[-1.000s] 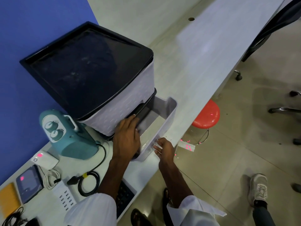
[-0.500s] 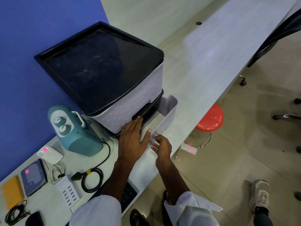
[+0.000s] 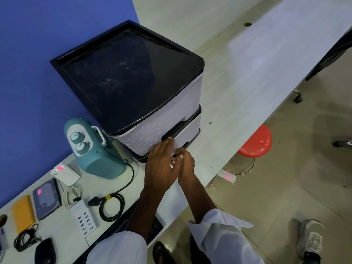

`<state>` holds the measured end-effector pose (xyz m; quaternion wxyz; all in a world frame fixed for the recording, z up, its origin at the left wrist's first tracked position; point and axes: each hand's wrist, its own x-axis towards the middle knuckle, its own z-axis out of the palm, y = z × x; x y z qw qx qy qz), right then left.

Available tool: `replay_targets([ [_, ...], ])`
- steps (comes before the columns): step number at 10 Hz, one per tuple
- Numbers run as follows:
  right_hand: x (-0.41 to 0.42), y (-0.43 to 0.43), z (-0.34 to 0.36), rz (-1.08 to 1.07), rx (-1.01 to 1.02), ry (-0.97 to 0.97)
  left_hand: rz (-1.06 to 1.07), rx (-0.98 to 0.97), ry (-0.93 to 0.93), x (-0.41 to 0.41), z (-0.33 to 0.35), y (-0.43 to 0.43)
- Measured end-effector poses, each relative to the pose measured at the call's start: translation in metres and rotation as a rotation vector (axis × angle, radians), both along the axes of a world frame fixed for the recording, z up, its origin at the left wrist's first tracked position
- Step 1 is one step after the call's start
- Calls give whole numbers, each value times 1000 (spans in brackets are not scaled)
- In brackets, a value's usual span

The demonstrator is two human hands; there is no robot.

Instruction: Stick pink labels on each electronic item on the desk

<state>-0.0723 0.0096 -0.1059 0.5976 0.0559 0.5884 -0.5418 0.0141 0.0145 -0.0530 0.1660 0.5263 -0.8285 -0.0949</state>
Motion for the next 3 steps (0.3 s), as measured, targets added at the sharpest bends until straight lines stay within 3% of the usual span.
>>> replay_targets([
  [2,6,14,3,54,4,96,-12,74,123,5,2,12],
  [3,20,24,9,58,56,51,26,77,185,24,0,19],
])
